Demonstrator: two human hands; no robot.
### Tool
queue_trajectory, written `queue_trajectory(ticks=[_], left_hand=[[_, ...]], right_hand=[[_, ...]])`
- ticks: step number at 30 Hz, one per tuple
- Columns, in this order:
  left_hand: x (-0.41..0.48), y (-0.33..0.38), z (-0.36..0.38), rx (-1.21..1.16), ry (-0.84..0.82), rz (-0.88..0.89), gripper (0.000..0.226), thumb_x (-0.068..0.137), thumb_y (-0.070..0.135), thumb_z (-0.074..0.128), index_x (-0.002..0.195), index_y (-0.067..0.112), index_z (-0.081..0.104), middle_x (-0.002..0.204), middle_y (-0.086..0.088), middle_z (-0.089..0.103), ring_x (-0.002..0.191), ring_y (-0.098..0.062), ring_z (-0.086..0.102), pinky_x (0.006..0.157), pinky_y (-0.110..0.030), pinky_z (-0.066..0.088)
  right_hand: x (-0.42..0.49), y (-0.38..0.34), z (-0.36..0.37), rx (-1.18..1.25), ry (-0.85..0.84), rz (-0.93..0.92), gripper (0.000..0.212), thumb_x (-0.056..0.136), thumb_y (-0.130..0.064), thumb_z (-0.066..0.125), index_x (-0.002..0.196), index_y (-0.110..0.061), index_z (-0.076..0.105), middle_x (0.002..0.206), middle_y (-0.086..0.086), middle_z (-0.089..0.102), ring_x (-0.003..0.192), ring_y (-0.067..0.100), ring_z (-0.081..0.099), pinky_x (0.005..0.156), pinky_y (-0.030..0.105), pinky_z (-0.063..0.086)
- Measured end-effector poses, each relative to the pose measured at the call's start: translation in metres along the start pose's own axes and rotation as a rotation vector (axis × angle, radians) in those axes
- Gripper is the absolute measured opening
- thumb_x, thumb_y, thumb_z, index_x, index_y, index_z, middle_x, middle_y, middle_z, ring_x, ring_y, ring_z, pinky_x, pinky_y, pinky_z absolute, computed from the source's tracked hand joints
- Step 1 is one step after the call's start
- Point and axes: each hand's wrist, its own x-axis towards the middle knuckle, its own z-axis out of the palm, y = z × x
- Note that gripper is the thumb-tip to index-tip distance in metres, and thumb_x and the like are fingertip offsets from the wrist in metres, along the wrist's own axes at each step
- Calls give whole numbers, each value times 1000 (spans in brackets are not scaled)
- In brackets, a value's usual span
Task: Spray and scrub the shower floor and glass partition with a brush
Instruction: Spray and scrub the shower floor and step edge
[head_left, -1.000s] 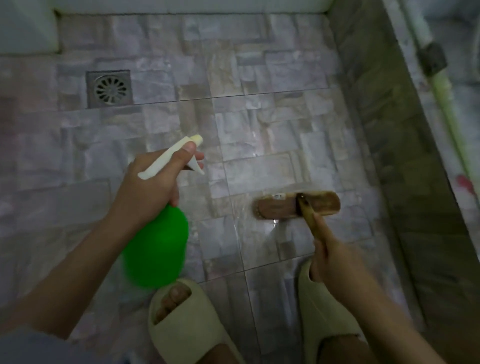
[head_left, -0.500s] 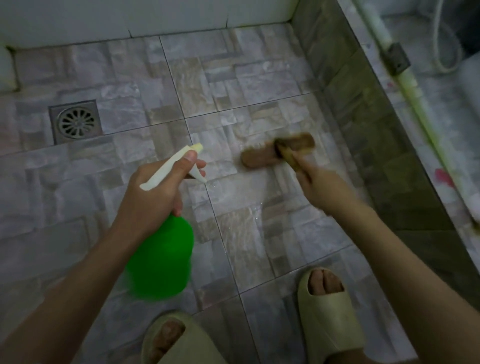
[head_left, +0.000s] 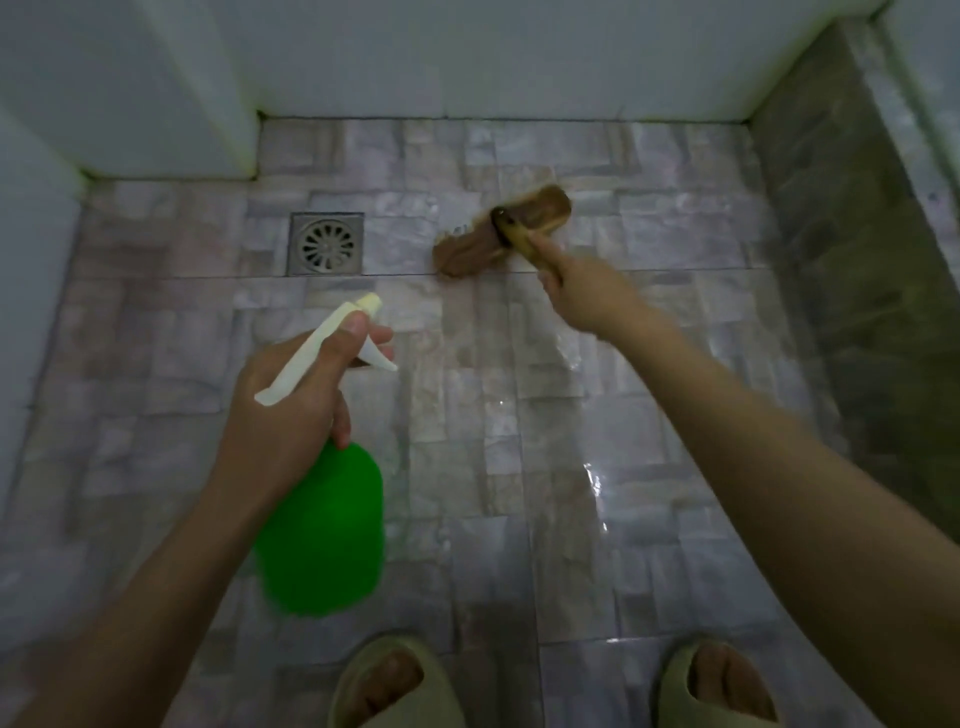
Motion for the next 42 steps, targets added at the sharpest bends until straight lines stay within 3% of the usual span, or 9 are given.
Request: queue_trajectory(ticks=[6, 9, 13, 18, 25, 33, 35, 38, 42], left_hand=[[-22, -2, -42, -65, 172, -68, 27, 88, 68, 50, 81, 59, 75, 105, 8, 79, 39, -16, 47, 44, -22, 43], [-31, -6, -54, -58, 229, -65, 26, 96, 56, 50, 86, 65, 72, 108, 9, 79, 40, -17, 48, 43, -20, 44], [-36, -12, -65, -66, 353, -73, 25, 89, 64, 50, 81, 61, 74, 107, 12, 79, 64, -47, 61, 46, -24, 44], [-36, -20, -75, -121, 375, -98, 28, 78, 73, 49, 81, 61, 74, 103, 12, 79, 62, -43, 58, 54, -30, 42], [-31, -27, -77, -119, 389, -83, 29, 80, 75, 46, 83, 62, 72, 96, 7, 80, 51, -29, 54, 56, -30, 44], [-24, -17, -62, -118, 434, -181, 28, 80, 81, 51, 89, 65, 72, 100, -35, 70, 55, -35, 55, 58, -45, 48], [-26, 2, -54, -110, 432, -190, 24, 83, 73, 50, 87, 65, 72, 97, -34, 70, 57, -39, 56, 59, -42, 48], [-33, 43, -42, -115, 444, -198, 24, 85, 70, 50, 86, 63, 73, 94, -29, 72, 66, -43, 62, 58, -40, 48], [-50, 126, -29, -81, 466, -256, 25, 98, 57, 53, 89, 55, 76, 69, 11, 71, 46, -9, 54, 50, -28, 45]], right_hand=[[-64, -38, 23, -25, -163, -50, 51, 103, -31, 30, 146, -52, 13, 97, 18, 61, 86, 36, 61, 69, 37, 44], [-16, -97, 43, -2, -97, -183, 55, 102, -24, 31, 147, -51, 14, 88, 13, 55, 70, 28, 54, 63, 34, 42], [76, -165, 51, 15, -57, -278, 60, 102, -19, 31, 151, -44, 7, 92, 24, 57, 74, 30, 57, 67, 40, 49], [-51, -143, 77, 126, -99, -163, 68, 101, -15, 32, 148, -49, -2, 63, 1, 47, 49, 14, 45, 43, 27, 30], [88, -203, 51, 65, -33, -200, 69, 97, -9, 34, 153, -36, 3, 99, 17, 57, 62, 21, 46, 58, 33, 36], [-81, -125, 65, 118, -110, 70, 71, 102, -18, 33, 146, -53, -10, 61, 1, 46, 48, 13, 43, 42, 25, 25], [-47, -128, 51, 105, -131, 123, 67, 102, -16, 30, 148, -50, -5, 72, 5, 54, 52, 14, 44, 45, 26, 27], [26, -130, 14, 207, -193, 94, 57, 103, -20, 27, 151, -44, 7, 121, 19, 57, 79, 26, 58, 64, 31, 41], [23, -120, -75, 324, -284, 100, 44, 105, -32, 29, 147, -20, 35, 105, 12, 58, 69, 12, 45, 58, 22, 44]])
